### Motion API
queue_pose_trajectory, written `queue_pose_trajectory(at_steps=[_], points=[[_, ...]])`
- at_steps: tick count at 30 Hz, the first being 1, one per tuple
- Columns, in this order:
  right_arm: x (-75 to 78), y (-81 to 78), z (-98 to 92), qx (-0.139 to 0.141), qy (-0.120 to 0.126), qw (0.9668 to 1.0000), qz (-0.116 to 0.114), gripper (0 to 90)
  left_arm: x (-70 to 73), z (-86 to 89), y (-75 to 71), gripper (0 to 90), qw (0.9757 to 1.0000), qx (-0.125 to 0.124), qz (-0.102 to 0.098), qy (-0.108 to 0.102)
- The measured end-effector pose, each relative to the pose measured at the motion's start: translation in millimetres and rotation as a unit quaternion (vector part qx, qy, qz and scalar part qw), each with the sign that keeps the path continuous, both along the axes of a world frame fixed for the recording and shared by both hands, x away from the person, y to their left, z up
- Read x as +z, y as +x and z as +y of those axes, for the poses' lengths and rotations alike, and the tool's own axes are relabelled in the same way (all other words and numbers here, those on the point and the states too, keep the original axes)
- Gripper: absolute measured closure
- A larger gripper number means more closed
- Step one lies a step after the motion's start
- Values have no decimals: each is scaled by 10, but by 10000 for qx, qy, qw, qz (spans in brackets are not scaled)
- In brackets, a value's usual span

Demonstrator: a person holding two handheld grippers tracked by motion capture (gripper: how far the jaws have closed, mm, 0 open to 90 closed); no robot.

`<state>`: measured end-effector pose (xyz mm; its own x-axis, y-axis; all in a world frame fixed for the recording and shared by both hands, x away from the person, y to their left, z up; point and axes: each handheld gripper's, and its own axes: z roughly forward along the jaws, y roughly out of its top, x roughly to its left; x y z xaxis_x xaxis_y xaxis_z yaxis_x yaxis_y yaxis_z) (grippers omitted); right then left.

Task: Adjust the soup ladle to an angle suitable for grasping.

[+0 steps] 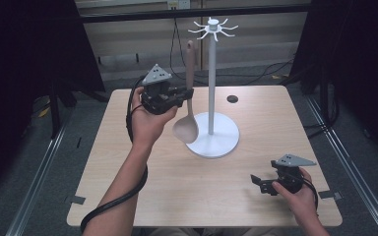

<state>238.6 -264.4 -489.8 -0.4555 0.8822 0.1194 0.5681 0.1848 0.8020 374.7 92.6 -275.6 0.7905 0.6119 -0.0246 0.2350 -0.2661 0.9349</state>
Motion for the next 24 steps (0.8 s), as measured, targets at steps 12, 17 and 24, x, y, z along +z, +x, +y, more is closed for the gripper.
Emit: queue_pose_trajectory(at_steps=[12,17,24], points=[[3,-1,-6,-17,30,10000,4,27,65,-79,61,777,10000,2,1,31],[5,-2,-10,-22,38,10000,12,27,78,-121,86,777,10000,-9,-13,64],[4,-2,-18,-14,58,10000,9,27,75,-147,105,777,10000,24,-18,91]])
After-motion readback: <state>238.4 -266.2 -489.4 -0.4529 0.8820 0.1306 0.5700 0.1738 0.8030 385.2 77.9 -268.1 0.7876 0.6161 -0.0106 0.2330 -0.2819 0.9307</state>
